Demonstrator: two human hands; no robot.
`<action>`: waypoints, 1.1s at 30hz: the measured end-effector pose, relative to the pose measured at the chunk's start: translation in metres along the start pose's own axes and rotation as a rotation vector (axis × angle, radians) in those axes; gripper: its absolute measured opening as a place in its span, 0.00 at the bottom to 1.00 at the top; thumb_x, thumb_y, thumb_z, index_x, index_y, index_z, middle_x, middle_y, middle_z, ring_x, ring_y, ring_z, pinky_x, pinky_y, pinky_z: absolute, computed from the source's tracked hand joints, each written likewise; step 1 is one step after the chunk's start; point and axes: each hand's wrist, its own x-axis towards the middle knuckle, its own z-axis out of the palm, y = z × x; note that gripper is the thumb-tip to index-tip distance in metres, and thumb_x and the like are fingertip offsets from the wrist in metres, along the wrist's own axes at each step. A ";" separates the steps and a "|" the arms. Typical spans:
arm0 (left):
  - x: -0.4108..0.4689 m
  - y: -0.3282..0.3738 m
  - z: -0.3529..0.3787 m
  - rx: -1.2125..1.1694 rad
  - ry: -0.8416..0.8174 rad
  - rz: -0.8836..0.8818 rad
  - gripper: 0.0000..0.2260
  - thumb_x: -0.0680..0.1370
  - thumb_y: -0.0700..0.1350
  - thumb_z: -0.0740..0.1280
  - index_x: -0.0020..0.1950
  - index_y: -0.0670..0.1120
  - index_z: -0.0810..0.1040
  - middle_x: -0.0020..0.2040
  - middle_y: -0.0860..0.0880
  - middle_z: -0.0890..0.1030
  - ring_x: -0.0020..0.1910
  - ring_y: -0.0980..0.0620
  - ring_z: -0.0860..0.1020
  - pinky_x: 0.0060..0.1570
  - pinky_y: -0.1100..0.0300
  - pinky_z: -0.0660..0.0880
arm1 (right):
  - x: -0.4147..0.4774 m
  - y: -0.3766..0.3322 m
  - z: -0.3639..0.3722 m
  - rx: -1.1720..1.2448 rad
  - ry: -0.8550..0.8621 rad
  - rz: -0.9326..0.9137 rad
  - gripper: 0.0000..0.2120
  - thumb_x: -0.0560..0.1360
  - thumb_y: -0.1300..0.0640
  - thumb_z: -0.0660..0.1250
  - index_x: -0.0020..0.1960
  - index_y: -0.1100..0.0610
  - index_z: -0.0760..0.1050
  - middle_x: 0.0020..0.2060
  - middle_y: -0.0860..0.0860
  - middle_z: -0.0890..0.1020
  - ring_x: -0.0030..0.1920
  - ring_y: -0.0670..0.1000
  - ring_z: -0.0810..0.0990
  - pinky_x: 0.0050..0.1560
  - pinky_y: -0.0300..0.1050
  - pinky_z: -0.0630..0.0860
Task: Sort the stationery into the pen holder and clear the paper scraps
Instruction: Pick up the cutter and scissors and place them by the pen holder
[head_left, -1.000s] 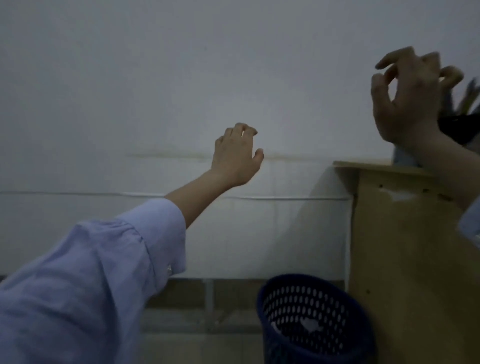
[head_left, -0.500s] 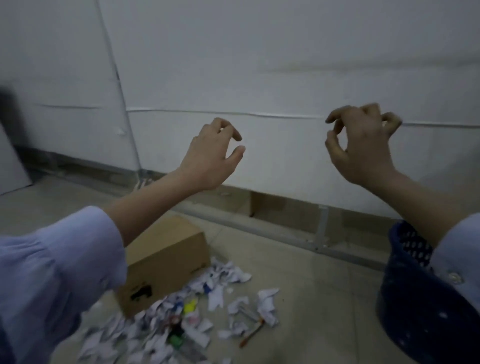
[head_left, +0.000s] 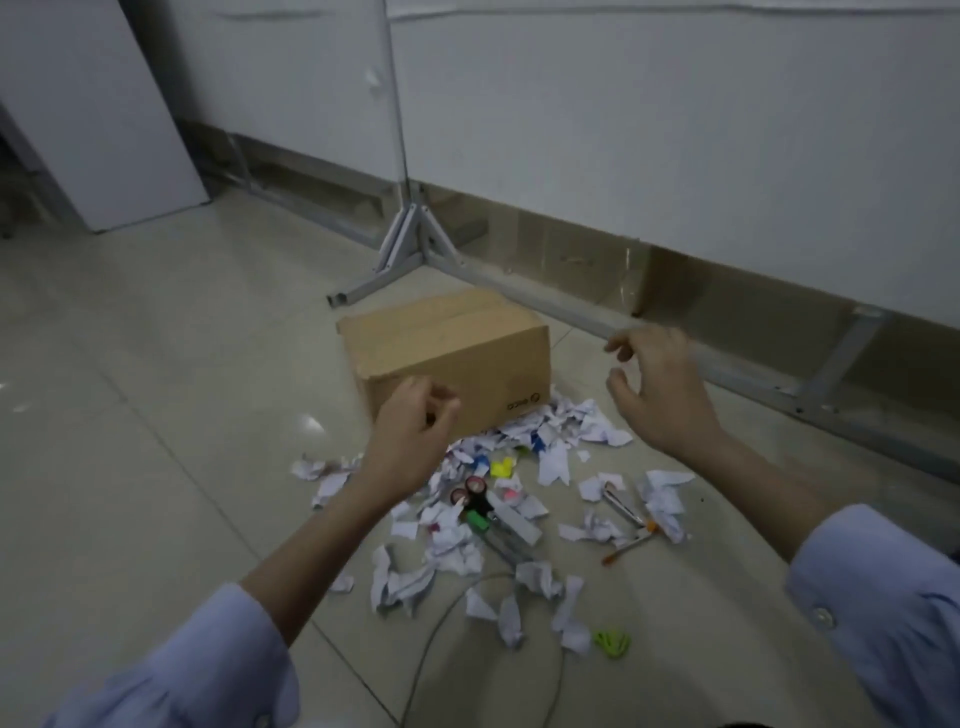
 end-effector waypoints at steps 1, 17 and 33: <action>-0.007 -0.014 0.011 -0.022 -0.006 -0.060 0.07 0.79 0.46 0.61 0.52 0.45 0.76 0.50 0.49 0.77 0.45 0.55 0.74 0.40 0.70 0.67 | -0.005 -0.001 0.016 0.033 -0.055 0.016 0.09 0.71 0.63 0.66 0.51 0.59 0.75 0.44 0.54 0.76 0.48 0.57 0.73 0.48 0.49 0.68; -0.045 -0.114 0.134 -0.059 -0.230 -0.462 0.05 0.77 0.43 0.63 0.47 0.45 0.78 0.44 0.49 0.80 0.41 0.53 0.78 0.36 0.64 0.70 | -0.083 -0.011 0.212 0.042 -0.886 0.160 0.23 0.75 0.49 0.66 0.67 0.59 0.69 0.58 0.58 0.74 0.57 0.59 0.75 0.54 0.47 0.74; -0.001 -0.116 0.156 0.208 -0.349 -0.186 0.10 0.73 0.33 0.61 0.50 0.39 0.80 0.50 0.41 0.81 0.49 0.42 0.78 0.47 0.52 0.75 | -0.085 -0.023 0.246 0.055 -0.869 0.380 0.15 0.76 0.60 0.64 0.61 0.62 0.69 0.58 0.62 0.71 0.56 0.63 0.73 0.52 0.51 0.72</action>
